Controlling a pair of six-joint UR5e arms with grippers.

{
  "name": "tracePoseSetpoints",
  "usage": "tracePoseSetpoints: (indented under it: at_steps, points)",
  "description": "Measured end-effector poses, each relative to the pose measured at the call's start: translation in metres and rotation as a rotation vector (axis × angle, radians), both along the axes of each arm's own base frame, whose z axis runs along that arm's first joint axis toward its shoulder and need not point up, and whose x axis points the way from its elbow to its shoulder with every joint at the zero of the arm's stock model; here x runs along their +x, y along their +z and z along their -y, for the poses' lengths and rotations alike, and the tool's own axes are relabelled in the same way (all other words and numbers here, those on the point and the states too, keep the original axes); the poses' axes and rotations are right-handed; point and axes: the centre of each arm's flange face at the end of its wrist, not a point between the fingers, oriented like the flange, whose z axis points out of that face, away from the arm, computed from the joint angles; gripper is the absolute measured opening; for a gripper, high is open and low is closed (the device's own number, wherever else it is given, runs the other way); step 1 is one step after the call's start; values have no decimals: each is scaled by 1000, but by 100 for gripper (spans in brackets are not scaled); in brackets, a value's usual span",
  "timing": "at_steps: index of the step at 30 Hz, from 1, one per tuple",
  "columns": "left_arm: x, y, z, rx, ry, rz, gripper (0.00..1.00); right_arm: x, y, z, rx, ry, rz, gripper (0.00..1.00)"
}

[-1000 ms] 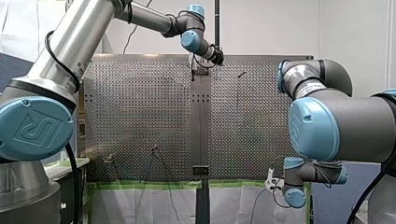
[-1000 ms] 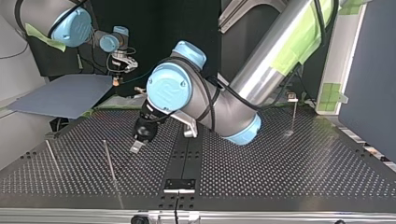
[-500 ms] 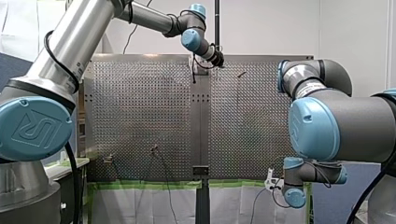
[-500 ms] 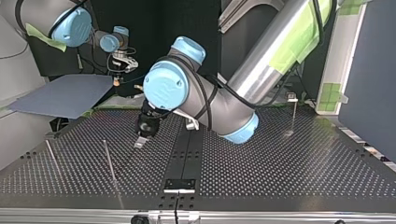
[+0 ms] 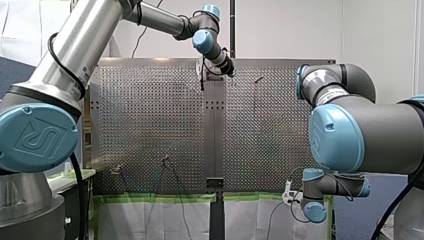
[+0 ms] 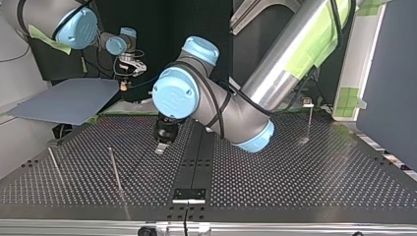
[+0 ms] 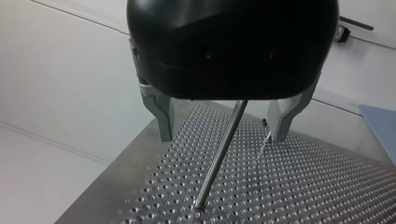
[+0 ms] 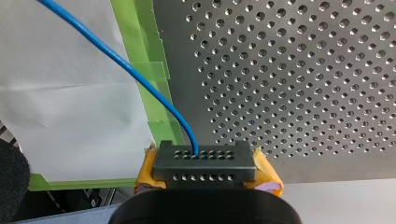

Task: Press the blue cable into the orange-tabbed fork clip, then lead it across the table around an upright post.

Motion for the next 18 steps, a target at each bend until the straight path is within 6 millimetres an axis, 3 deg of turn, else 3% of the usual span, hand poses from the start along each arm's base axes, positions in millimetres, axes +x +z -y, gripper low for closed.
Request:
tracePoseSetpoints:
  at_steps: [18]
  points:
    - [0, 0, -1, 6, 10, 1, 98, 0, 0, 0, 0, 0, 0, 0]
